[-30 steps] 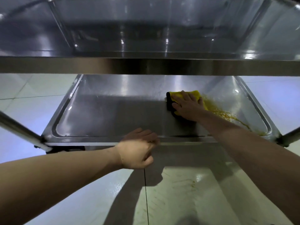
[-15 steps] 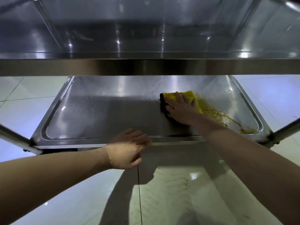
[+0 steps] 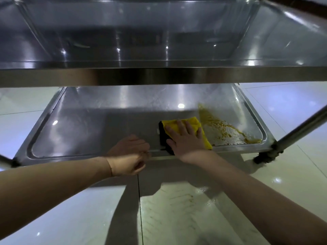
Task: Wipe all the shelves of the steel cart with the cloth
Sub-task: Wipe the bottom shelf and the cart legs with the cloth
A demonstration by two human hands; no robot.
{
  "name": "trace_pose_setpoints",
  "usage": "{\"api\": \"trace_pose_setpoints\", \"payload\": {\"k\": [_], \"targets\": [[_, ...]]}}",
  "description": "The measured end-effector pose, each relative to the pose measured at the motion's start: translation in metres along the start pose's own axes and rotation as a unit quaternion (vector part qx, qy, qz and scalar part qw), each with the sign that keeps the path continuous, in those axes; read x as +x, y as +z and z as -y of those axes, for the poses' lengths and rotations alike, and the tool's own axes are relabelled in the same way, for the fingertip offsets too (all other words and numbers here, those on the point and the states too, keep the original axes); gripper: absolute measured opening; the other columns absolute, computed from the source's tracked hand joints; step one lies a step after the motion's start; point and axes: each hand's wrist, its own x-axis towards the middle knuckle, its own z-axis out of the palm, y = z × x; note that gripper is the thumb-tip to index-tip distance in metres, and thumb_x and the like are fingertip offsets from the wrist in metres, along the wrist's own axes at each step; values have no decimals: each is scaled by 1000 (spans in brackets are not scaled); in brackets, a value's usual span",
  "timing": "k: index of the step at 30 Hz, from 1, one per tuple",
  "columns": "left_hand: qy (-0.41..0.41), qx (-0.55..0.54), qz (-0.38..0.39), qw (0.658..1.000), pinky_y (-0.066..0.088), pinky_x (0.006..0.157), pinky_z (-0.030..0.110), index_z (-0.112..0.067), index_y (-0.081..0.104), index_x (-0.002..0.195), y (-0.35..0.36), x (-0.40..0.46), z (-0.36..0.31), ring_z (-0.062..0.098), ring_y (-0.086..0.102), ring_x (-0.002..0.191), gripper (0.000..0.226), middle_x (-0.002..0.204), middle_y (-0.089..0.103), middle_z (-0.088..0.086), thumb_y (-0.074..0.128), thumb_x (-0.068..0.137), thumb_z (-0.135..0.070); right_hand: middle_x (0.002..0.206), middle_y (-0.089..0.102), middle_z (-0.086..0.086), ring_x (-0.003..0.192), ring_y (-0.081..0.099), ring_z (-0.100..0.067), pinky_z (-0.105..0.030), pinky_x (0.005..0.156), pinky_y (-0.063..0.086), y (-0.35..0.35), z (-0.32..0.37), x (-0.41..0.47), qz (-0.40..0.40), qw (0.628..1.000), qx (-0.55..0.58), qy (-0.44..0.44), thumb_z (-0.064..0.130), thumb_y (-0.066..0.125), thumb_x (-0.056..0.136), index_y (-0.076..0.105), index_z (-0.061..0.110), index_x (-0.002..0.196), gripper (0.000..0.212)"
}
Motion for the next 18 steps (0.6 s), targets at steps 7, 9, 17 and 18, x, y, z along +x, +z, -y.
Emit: {"api": "trace_pose_setpoints", "payload": {"k": [7,9,17,18], "targets": [[-10,-9,7,1000,49,78,37,-21,72,91,3,1,1,24,59,80,16,85,58,-1,62,79,-23,174,-14,5,160,-16,-28,-68,122,-7,1,-6,16,-25,1000,9,-9,59,24,108,3,53,161,58],[-6,-11,17,1000,48,78,36,-22,72,90,2,3,2,23,59,81,15,85,59,-2,62,80,-24,174,-12,4,160,-14,-29,-69,122,-6,-6,-11,29,-26,999,16,-12,58,26,107,4,52,161,59],[-21,-20,34,999,46,73,31,-25,69,78,-5,16,0,20,60,76,7,80,59,-6,68,85,-26,175,-11,1,160,-12,-32,-70,122,-6,-25,-24,46,-18,999,27,-28,53,30,107,14,45,163,58],[-28,-22,34,999,48,73,30,-25,69,77,-4,17,2,19,61,76,8,80,60,-7,68,85,-26,175,-10,0,160,-12,-30,-69,122,-7,-25,-27,44,-25,998,39,-38,53,31,107,15,44,163,59]]}}
